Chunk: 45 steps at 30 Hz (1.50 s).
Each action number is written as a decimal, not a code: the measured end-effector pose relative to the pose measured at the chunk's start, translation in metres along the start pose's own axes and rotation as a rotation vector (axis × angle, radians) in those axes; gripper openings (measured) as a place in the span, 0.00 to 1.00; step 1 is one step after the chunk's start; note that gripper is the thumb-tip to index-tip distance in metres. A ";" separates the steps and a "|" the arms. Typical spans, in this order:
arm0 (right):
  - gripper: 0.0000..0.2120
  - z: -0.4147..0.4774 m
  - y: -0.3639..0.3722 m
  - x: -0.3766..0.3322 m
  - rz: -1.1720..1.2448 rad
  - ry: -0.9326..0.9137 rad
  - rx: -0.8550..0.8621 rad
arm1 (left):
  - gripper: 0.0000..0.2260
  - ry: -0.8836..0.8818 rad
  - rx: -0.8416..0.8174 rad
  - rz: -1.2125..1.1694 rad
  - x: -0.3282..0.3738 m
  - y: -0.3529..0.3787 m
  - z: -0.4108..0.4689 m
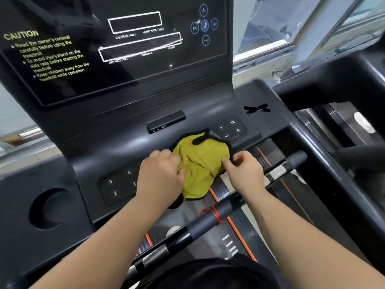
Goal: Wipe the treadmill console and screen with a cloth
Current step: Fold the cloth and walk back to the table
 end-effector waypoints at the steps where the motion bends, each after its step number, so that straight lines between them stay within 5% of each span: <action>1: 0.12 -0.002 0.002 -0.002 0.040 -0.003 -0.005 | 0.06 -0.013 -0.008 -0.001 0.001 -0.002 0.000; 8: 0.16 -0.018 -0.030 -0.002 0.437 -0.141 -0.094 | 0.05 0.004 0.123 -0.275 0.036 -0.036 -0.008; 13: 0.15 -0.038 -0.113 0.063 0.667 -0.105 -0.025 | 0.01 -0.005 0.108 -0.428 0.093 -0.037 -0.009; 17: 0.13 -0.065 -0.178 0.156 0.712 0.026 0.100 | 0.09 -0.110 -0.157 -0.527 0.151 0.014 -0.014; 27: 0.09 -0.181 -0.296 0.376 0.753 0.355 0.456 | 0.17 0.114 -0.585 -0.651 0.367 0.120 -0.075; 32: 0.09 -0.261 -0.336 0.460 0.826 0.501 0.643 | 0.16 0.346 -0.855 -0.504 0.463 0.175 -0.119; 38: 0.13 -0.373 -0.371 0.528 0.893 0.719 0.918 | 0.16 0.875 -1.032 -0.408 0.612 0.192 -0.189; 45: 0.10 -0.487 -0.373 0.530 0.739 1.040 1.098 | 0.21 1.462 -1.090 -0.269 0.728 0.210 -0.277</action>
Point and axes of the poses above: each hand's wrist, its own z-axis towards the middle knuckle, its own y-axis out of the palm, x = y × z, the point moved 10 cm from there along z, towards the middle knuckle, and after that the axes turned 3 degrees about z, right-handed, at the moved point
